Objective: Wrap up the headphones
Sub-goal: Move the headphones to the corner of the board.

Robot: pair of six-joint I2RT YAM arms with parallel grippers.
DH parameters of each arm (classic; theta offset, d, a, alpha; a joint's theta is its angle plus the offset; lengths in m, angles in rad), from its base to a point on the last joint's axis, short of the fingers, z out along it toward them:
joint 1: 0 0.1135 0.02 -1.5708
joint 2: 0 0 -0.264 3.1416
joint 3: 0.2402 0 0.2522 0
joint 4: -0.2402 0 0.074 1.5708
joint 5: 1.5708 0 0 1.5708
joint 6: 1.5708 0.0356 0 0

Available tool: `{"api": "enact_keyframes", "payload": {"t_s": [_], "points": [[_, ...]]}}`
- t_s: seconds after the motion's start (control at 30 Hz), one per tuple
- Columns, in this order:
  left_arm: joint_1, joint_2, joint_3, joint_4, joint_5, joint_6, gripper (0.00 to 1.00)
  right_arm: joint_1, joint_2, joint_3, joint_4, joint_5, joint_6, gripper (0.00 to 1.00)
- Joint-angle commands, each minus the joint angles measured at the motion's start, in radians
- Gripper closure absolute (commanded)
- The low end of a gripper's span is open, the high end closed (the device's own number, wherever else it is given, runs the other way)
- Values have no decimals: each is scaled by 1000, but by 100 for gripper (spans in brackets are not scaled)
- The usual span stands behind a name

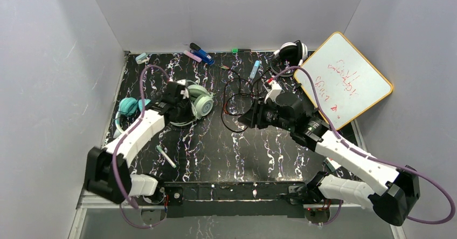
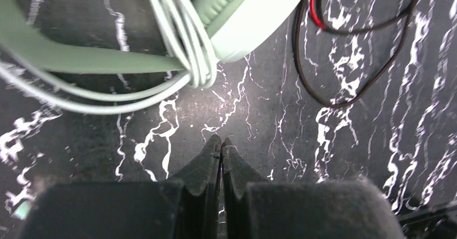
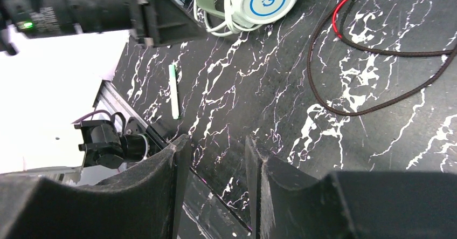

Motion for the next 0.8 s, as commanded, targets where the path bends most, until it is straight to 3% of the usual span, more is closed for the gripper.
{"api": "enact_keyframes", "payload": {"t_s": [0.0,0.17,0.3,0.43,0.77], "points": [[-43,119,72,48,114,104,100,-6,-68,-9,-32,52,-33,50],[-68,267,126,103,133,110,100,-6,-96,-2,-67,83,-49,50],[-63,340,153,155,-9,62,100,-6,-100,8,-90,87,-63,50],[-22,410,192,209,-154,5,100,-6,-103,13,-106,122,-74,50],[122,710,463,215,-174,4,100,-7,-120,23,-138,143,-76,50]]}}
